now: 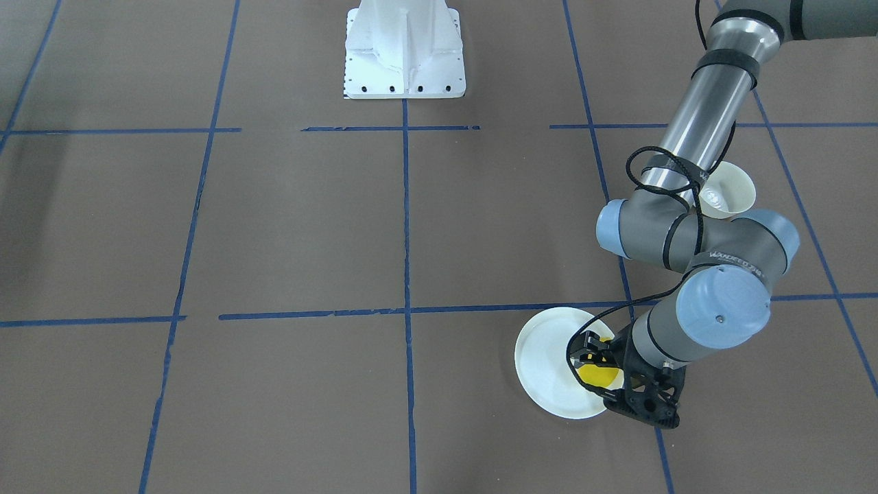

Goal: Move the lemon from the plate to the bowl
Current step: 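Move the left gripper over the yellow lemon on the white plate, then lower the left gripper and close it around the lemon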

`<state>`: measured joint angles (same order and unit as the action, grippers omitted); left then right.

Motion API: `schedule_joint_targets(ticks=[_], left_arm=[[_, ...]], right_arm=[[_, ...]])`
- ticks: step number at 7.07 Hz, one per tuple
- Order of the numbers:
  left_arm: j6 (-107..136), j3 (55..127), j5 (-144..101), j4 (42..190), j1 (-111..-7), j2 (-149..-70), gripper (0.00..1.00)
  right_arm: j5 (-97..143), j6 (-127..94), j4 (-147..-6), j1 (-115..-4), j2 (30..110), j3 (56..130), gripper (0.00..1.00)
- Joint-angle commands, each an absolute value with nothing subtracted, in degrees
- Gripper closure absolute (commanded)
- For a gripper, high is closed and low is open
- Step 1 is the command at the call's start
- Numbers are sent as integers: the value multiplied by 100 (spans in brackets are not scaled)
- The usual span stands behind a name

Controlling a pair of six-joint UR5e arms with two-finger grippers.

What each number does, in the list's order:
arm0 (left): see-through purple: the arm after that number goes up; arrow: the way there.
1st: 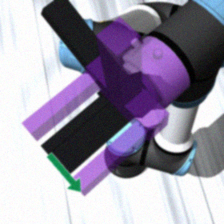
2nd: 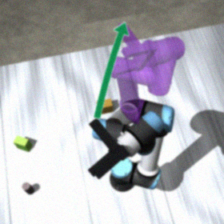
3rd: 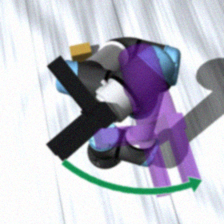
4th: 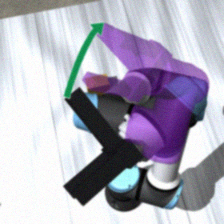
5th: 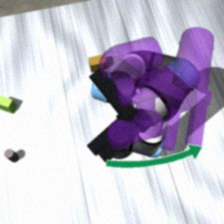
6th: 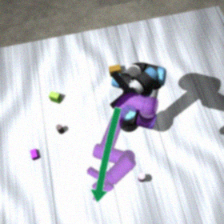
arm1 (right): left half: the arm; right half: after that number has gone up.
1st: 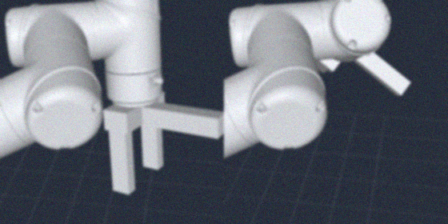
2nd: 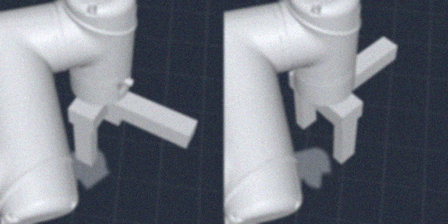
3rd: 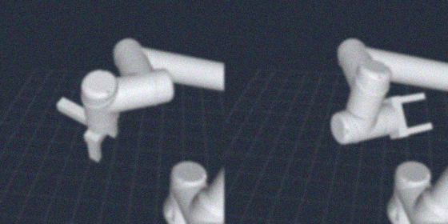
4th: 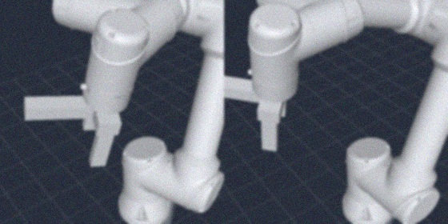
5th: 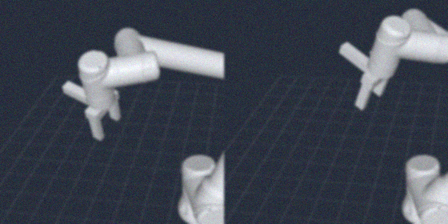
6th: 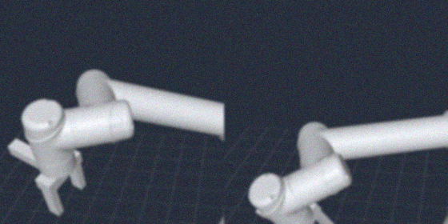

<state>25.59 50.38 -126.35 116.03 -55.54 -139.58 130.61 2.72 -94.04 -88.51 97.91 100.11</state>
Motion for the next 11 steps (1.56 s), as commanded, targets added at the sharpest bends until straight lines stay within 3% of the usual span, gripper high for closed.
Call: schedule_joint_targets(ticks=[1,4,5,8,10,11], left_arm=[[2575,4957,-12630,11645,-5458,-13940,0],[2575,4948,-12630,11646,-5388,-13896,0],[2575,4948,-12630,11637,-5388,-13896,15],[2874,5053,-12656,11628,-5492,-13904,100],[2874,5804,-13347,11479,-5983,-13478,100],[2883,6732,-13377,11139,-6011,-12899,100]], right_arm=[[13061,272,-9404,-8851,9791,10011,0],[13061,272,-9404,-8851,9791,10011,0],[13061,272,-9404,-8851,9791,10011,0],[13061,272,-9404,-8851,9791,10011,0],[13061,272,-9404,-8851,9791,10011,0],[13061,272,-9404,-8851,9791,10011,0]])
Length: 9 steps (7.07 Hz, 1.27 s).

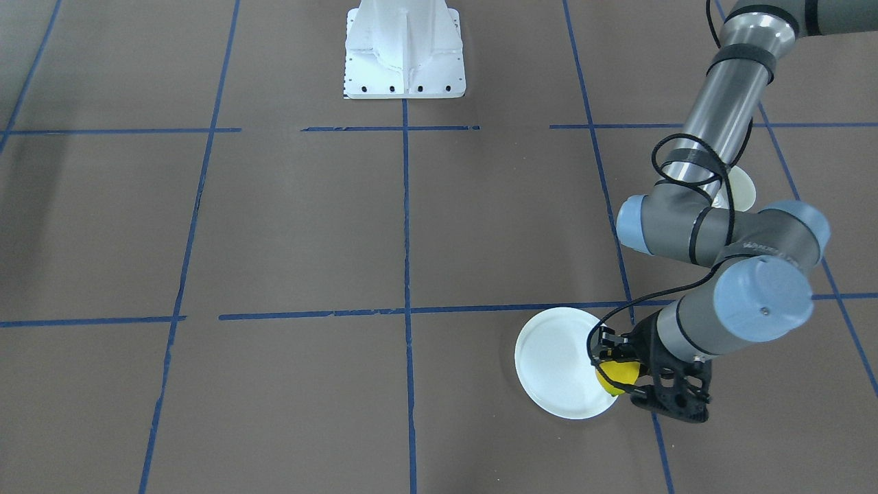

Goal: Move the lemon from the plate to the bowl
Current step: 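Lower the left gripper and close it around the lemon, then lift the lemon with the left gripper and carry it toward the white bowl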

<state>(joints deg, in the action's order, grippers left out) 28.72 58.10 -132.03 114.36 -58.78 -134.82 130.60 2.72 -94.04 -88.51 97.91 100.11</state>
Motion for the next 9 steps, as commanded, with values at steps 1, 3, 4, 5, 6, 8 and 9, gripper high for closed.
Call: schedule_joint_targets(ticks=[1,3,4,5,6,8,9], left_arm=[[2892,7516,-13342,10675,-6134,-12511,100],[2892,8958,-13342,10057,-6266,-11467,100],[2883,9600,-13324,10055,-6371,-10748,100],[2874,10233,-13307,10055,-6381,-9966,100],[2891,10735,-12976,10072,-6381,-9227,100],[3628,10907,-12823,10291,-6320,-8607,100],[3647,10890,-12815,10536,-6311,-8352,100]], right_arm=[[13061,272,-9404,-8851,9791,10011,0],[13061,272,-9404,-8851,9791,10011,0],[13061,272,-9404,-8851,9791,10011,0],[13061,272,-9404,-8851,9791,10011,0],[13061,272,-9404,-8851,9791,10011,0],[13061,272,-9404,-8851,9791,10011,0],[13061,272,-9404,-8851,9791,10011,0]])
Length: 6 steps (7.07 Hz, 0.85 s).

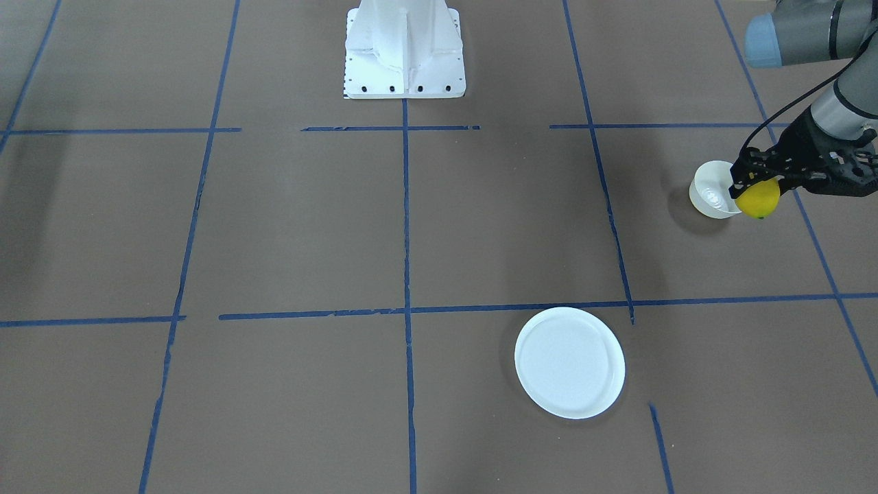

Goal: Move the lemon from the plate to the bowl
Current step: 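Lift the lemon with the left gripper and carry it toward the white bowl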

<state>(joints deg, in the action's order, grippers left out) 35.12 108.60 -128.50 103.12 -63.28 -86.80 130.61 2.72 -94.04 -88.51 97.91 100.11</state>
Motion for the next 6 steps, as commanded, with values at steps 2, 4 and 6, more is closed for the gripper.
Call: schedule_joint_targets(ticks=[2,4,6], left_arm=[[3665,10654,-12806,11246,-6223,-7912,100],[4067,10573,-12579,11320,-5742,-7857,100],[4148,10530,-12533,11390,-5564,-7866,100]], right_arm=[[13061,272,-9404,-8851,9791,10011,0],[13061,272,-9404,-8851,9791,10011,0],[13061,272,-9404,-8851,9791,10011,0]])
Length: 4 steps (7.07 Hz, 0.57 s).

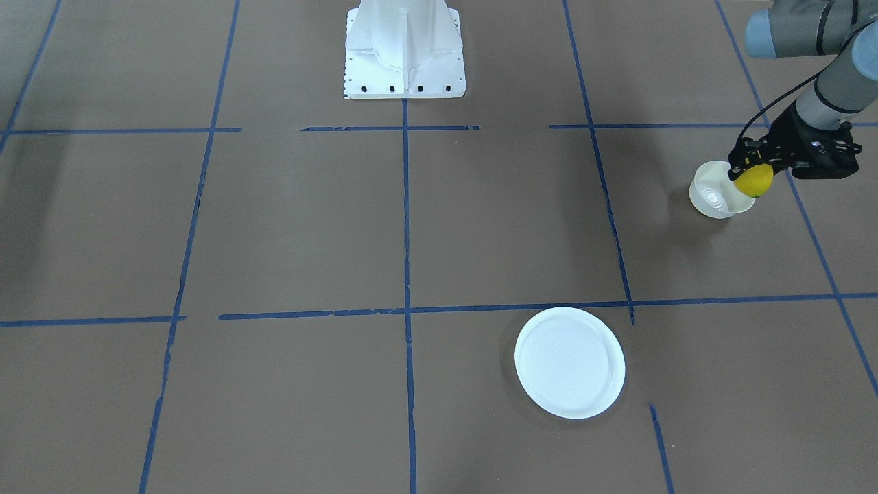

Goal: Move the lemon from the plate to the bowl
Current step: 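Lift the lemon with the left gripper and carry it toward the white bowl, then lower the lemon into the white bowl and open the left gripper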

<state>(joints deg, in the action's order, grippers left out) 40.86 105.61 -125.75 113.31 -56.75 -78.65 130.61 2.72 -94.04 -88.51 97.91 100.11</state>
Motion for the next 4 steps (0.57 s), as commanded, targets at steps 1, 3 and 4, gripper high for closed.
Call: schedule_joint_targets(ticks=[1,3,4], left_arm=[[4148,10512,-12542,11399,-5563,-7910,100],[4140,10424,-12560,11452,-5563,-7989,100],[4131,10424,-12560,11452,-5563,-7989,100]], right_arm=[[13061,272,-9404,-8851,9791,10011,0],[13061,272,-9404,-8851,9791,10011,0],[13061,272,-9404,-8851,9791,10011,0]])
